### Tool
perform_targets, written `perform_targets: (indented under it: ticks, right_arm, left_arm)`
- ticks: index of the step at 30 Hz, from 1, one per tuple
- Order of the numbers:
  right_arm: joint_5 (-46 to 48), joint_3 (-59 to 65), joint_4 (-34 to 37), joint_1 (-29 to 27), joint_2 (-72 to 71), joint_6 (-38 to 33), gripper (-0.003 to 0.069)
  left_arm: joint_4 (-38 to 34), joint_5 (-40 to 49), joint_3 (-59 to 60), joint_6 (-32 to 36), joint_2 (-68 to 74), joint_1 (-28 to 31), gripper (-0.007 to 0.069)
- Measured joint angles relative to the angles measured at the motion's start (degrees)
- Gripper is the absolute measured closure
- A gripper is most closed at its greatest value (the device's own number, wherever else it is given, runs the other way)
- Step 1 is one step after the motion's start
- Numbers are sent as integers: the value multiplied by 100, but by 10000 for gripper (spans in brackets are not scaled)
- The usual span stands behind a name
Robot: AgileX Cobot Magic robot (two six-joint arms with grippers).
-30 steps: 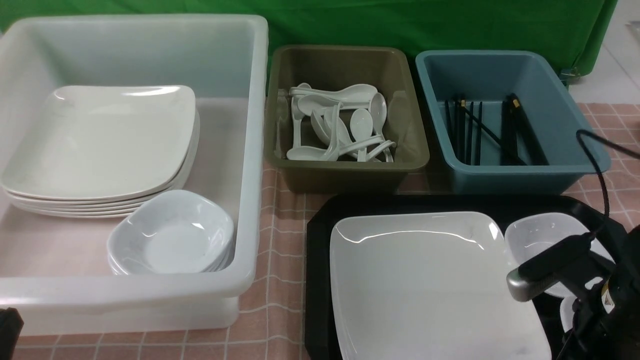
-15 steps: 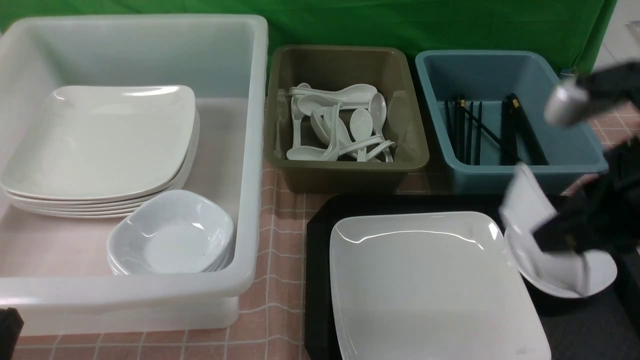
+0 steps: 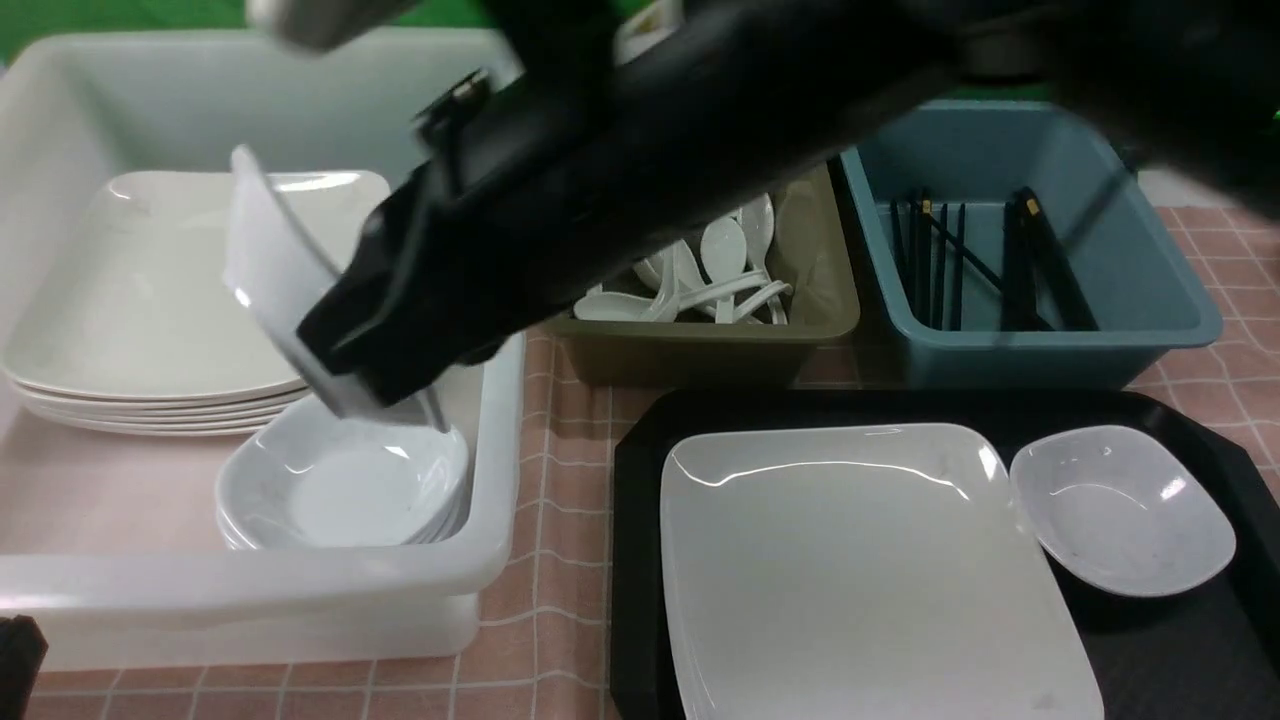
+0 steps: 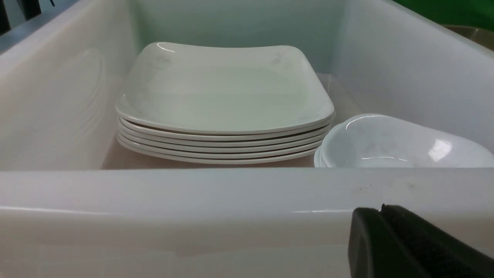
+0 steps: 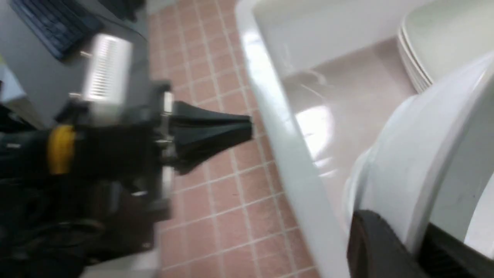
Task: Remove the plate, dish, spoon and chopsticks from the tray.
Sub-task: Use the right arm to put the small plate into the large storage box on the left
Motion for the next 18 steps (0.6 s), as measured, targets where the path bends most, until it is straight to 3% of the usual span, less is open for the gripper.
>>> perform_targets:
  ticks: [4, 7, 15, 18]
  right_arm:
    - [-17, -729, -1436, 345, 1044, 449, 577]
    - [-37, -926, -1893, 481, 1501, 560, 577]
    - [-213, -1022, -1949, 575, 1831, 609, 543]
    - [-138, -1027, -1986, 575, 1831, 805, 425]
  left_arm:
    - [0, 0, 0, 0, 0, 0, 620]
    - [0, 0, 0, 0, 0, 0, 620]
    - [0, 0, 0, 5, 0, 0, 620]
    - [0, 0, 0, 5, 0, 0, 620]
